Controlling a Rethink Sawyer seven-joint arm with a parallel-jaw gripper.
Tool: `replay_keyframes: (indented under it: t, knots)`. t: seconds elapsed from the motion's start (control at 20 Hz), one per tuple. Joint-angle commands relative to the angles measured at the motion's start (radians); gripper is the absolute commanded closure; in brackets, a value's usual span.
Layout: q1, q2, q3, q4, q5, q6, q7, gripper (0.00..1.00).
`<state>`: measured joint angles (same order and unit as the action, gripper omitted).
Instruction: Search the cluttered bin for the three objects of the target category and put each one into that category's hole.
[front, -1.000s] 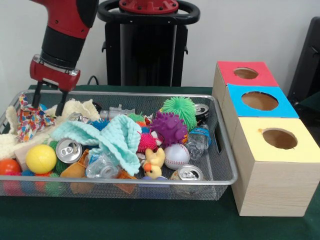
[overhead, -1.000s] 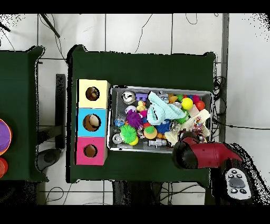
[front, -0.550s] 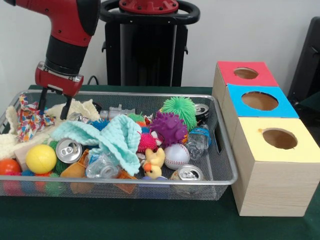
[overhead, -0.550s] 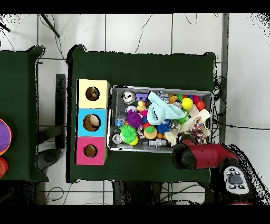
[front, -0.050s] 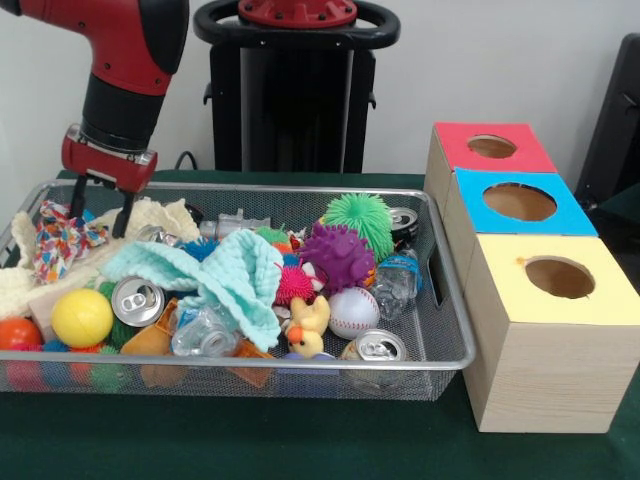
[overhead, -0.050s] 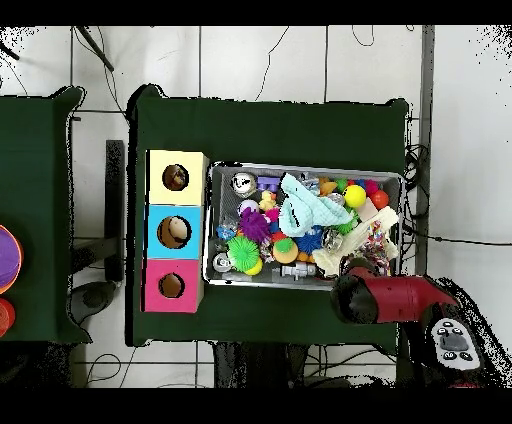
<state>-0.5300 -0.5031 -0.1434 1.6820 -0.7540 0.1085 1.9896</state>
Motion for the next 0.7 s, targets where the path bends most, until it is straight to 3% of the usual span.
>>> replay_keyframes:
  t: [0.05, 0.7]
  knots:
    - [0.003, 0.024, 0.044, -0.054, -0.002, -0.060, 0.073, 0.00]
    - [0.010, 0.029, 0.032, -0.051, 0.001, -0.080, 0.088, 0.00]
